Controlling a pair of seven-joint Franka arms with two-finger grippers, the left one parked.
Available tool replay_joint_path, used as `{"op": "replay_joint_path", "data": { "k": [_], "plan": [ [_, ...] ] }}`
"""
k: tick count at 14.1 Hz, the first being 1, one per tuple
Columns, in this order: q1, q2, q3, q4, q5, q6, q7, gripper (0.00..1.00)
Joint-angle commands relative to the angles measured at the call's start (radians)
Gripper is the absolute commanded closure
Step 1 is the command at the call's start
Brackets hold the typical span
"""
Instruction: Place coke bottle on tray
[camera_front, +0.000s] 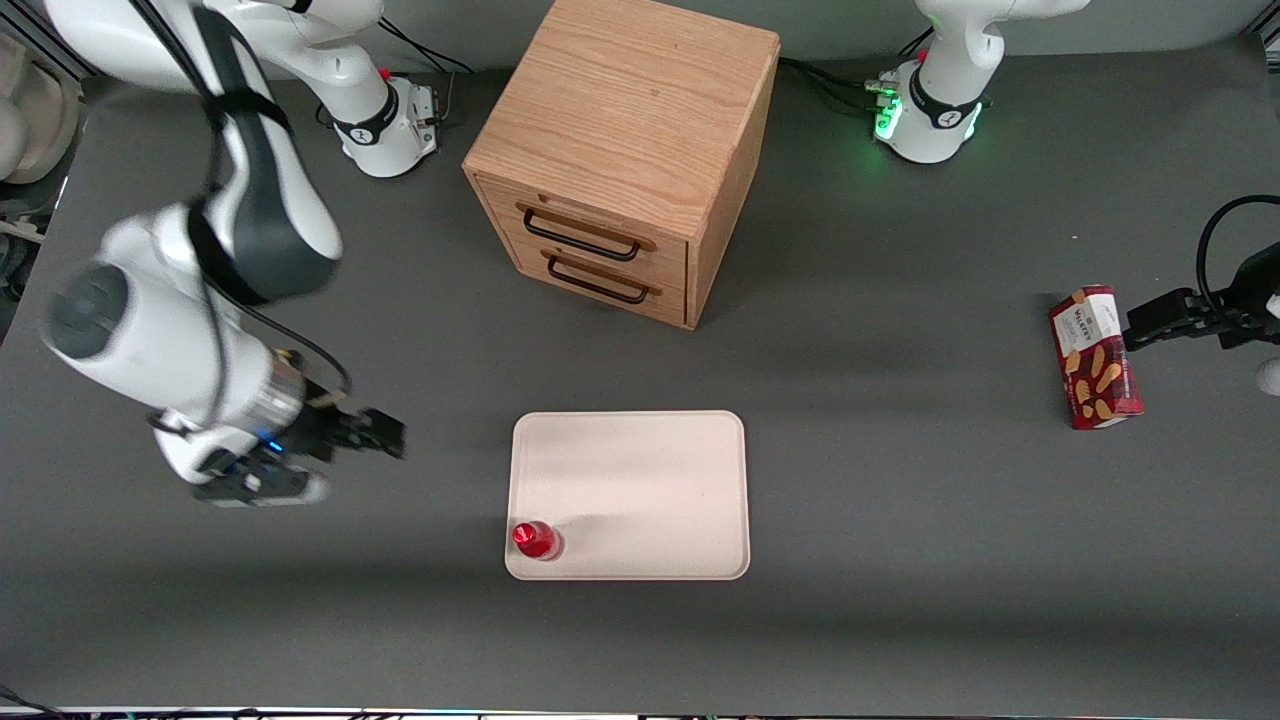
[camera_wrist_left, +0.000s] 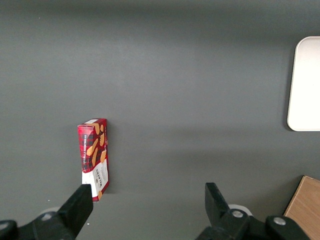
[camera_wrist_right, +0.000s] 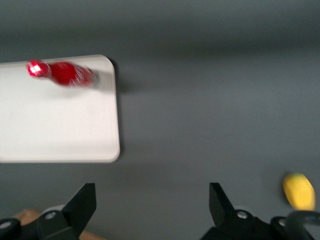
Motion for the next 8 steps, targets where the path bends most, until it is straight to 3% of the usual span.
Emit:
{"op": "replay_joint_path", "data": {
  "k": [1, 2, 5, 8],
  "plan": [
    [0.016, -0.195, -0.029, -0.161, -0.062, -0.093, 0.001, 0.00],
    [0.016, -0.254, -0.028, -0.196, -0.102, -0.120, 0.004, 0.00],
    [0.016, -0.404, -0.031, -0.273, -0.133, -0.185, 0.007, 0.00],
    [0.014, -0.426, -0.029, -0.260, -0.190, -0.244, 0.015, 0.00]
  ]
}}
